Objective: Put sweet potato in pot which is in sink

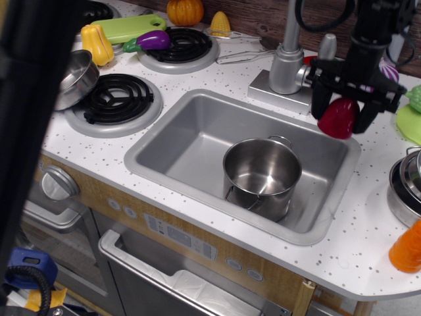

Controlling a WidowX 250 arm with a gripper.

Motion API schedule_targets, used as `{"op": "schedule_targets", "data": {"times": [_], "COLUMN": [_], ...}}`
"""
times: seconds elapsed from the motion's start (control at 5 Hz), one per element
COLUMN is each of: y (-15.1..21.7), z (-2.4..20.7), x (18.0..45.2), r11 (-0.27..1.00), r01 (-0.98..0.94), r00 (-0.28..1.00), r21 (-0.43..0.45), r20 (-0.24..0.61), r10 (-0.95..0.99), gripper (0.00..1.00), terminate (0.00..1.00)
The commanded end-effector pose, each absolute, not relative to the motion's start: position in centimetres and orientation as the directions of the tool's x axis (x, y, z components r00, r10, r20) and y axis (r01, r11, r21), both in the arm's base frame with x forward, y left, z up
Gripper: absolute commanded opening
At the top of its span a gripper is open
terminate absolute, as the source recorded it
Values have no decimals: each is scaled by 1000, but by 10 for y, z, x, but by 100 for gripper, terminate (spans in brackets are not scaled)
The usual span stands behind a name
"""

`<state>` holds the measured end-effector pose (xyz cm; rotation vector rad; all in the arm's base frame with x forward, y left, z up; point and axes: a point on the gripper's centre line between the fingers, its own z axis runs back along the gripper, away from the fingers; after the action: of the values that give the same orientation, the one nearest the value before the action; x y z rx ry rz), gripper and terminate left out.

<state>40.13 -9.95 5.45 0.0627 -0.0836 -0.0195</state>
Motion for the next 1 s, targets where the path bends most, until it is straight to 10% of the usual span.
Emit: {"op": "schedule_targets", "data": {"times": [0.0,0.2,0.4,0.8], "y": [-75,-48,-32,-32], "z": [90,85,77,77], "x": [385,367,359,359], "r11": [997,994,987,987], "r01": [-2,-39,-41,-41], "r00": [984,983,976,976], "r21": [72,102,154,154], "r20": [177,185,220,220], "r10": [-11,20,7,7], "gripper": [0,0,100,100], "terminate": [0,0,0,0]}}
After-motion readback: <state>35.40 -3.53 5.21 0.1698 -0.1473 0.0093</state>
